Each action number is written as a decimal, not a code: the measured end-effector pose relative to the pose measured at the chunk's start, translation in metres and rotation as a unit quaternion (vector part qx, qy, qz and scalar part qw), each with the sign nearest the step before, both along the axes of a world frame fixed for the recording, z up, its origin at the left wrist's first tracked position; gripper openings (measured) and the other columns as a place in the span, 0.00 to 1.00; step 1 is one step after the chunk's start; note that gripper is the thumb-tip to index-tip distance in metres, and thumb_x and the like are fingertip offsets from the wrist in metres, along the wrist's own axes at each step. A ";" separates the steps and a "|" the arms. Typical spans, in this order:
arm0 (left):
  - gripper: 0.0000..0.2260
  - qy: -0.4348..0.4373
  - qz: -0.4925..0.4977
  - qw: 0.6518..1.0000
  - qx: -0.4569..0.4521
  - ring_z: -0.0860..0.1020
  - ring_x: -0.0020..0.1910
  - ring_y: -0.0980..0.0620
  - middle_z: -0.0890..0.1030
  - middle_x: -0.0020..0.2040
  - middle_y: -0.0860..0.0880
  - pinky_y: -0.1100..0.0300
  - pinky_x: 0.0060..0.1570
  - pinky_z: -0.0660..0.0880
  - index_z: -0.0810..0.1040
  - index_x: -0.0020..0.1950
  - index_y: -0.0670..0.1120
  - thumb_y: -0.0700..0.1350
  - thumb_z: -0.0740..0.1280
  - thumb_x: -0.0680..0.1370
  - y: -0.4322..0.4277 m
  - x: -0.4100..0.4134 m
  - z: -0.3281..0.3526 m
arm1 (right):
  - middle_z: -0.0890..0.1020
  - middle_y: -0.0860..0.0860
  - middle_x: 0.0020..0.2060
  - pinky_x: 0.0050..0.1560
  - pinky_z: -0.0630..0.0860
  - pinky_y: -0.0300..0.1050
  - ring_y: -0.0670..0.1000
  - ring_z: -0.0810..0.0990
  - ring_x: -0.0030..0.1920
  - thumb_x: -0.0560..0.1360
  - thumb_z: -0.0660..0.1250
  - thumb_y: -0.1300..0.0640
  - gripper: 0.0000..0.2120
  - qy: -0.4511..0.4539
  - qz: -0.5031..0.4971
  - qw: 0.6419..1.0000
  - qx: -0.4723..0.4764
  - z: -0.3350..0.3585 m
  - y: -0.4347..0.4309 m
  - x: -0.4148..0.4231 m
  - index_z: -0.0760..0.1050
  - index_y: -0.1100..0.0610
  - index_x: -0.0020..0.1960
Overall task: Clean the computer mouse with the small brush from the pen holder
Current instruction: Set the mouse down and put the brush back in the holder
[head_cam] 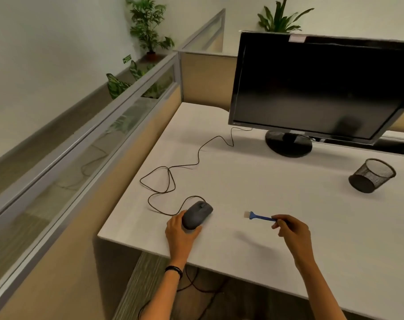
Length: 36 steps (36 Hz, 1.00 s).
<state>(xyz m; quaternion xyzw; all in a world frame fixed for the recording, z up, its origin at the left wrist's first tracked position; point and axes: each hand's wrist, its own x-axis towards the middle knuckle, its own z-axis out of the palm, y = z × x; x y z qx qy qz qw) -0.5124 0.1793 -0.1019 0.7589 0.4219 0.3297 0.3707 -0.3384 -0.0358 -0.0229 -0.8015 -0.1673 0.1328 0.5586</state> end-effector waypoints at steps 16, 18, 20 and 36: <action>0.29 0.065 0.063 0.995 0.051 0.77 0.52 0.40 0.80 0.52 0.41 0.46 0.52 0.73 0.76 0.57 0.40 0.43 0.81 0.60 -0.023 0.066 0.000 | 0.82 0.53 0.33 0.37 0.73 0.40 0.50 0.75 0.32 0.74 0.60 0.65 0.12 0.034 -0.024 0.999 0.009 -0.013 -0.031 0.093 0.80 0.53 0.42; 0.29 0.072 0.069 0.994 0.048 0.76 0.53 0.40 0.80 0.53 0.40 0.44 0.53 0.73 0.75 0.58 0.40 0.43 0.80 0.61 -0.025 0.072 0.000 | 0.82 0.53 0.34 0.37 0.73 0.41 0.51 0.75 0.33 0.75 0.60 0.65 0.12 0.032 -0.025 0.999 0.009 -0.015 -0.035 0.106 0.80 0.53 0.42; 0.29 0.078 0.076 0.993 0.042 0.76 0.53 0.39 0.80 0.53 0.39 0.43 0.53 0.73 0.75 0.59 0.39 0.43 0.80 0.61 -0.027 0.077 0.001 | 0.82 0.53 0.34 0.37 0.74 0.41 0.51 0.75 0.33 0.75 0.60 0.65 0.12 0.030 -0.028 0.999 0.012 -0.015 -0.040 0.118 0.80 0.53 0.43; 0.29 0.133 0.110 0.985 0.016 0.76 0.53 0.34 0.79 0.55 0.35 0.38 0.56 0.72 0.74 0.60 0.38 0.42 0.79 0.63 -0.028 0.088 -0.002 | 0.82 0.57 0.37 0.38 0.73 0.40 0.51 0.75 0.34 0.77 0.59 0.64 0.10 -0.014 -0.092 0.995 0.043 -0.005 -0.092 0.213 0.79 0.60 0.48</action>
